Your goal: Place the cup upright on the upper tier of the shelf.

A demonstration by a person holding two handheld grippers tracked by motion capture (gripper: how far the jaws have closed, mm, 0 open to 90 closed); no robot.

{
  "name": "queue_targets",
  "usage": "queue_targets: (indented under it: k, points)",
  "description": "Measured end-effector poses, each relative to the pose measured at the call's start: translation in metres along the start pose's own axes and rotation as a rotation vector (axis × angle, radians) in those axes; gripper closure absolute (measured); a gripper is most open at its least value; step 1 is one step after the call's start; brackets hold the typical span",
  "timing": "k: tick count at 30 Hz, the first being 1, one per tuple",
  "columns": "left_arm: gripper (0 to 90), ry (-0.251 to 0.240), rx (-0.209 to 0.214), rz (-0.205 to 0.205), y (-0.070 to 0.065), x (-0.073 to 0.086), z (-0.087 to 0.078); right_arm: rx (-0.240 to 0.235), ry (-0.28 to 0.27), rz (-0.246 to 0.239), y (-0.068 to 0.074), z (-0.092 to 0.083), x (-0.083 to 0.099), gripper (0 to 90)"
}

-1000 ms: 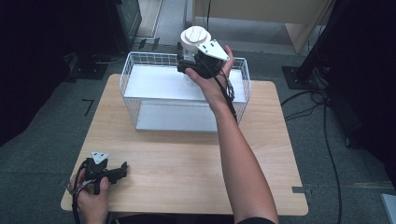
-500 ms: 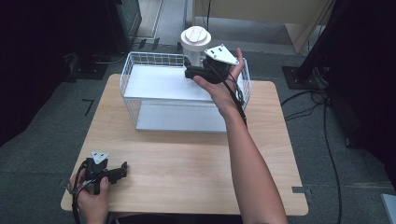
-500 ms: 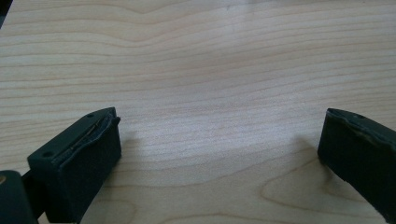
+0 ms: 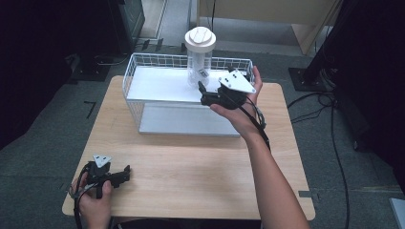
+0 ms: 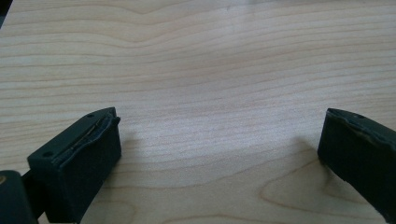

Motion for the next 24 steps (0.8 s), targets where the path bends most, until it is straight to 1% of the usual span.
queue_targets:
  k: [3,6,9,12,15,16,18,19,21,24]
  points:
    - [0.0,0.0,0.0,0.0,0.0,0.0,0.0,0.014,-0.018,0.014,-0.004,-0.015,0.008,0.0]
    - [0.0,0.0,0.0,0.0,0.0,0.0,0.0,0.043,-0.037,0.034,-0.013,-0.03,0.017,0.0]
    - [0.0,0.002,0.0,0.0,0.0,0.0,0.0,0.072,-0.039,0.04,-0.023,-0.044,0.027,0.0]
    - [0.0,0.0,0.0,-0.001,0.0,0.0,0.0,0.1,-0.034,0.054,-0.035,-0.061,0.04,0.0]
    - [0.0,0.0,0.0,0.0,0.0,0.0,0.0,0.12,-0.028,0.053,-0.043,-0.075,0.053,0.0]
    - [0.0,0.0,0.0,0.0,0.0,0.0,0.0,0.127,-0.023,0.06,-0.045,-0.078,0.057,0.0]
    - [0.0,0.002,0.001,-0.001,0.0,0.0,0.0,0.154,-0.007,0.066,-0.052,-0.088,0.068,0.0]
    - [0.0,0.002,0.0,0.0,0.0,0.0,0.0,0.161,-0.01,0.068,-0.056,-0.094,0.073,0.0]
    - [0.0,0.002,0.001,-0.001,0.0,0.0,0.0,0.17,-0.006,0.081,-0.06,-0.103,0.081,0.0]
    - [0.0,0.002,0.001,0.001,0.0,0.0,0.0,0.192,0.01,0.087,-0.065,-0.118,0.099,0.0]
Point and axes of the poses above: each handheld gripper's, and its own axes: z roughly forward along the jaws, x roughly out of its underside, y roughly to its left, the point moved 8 cm from there along z, roughly forward along the jaws, and after that the axes turned 5 degrees about y, right-handed, at the moved point
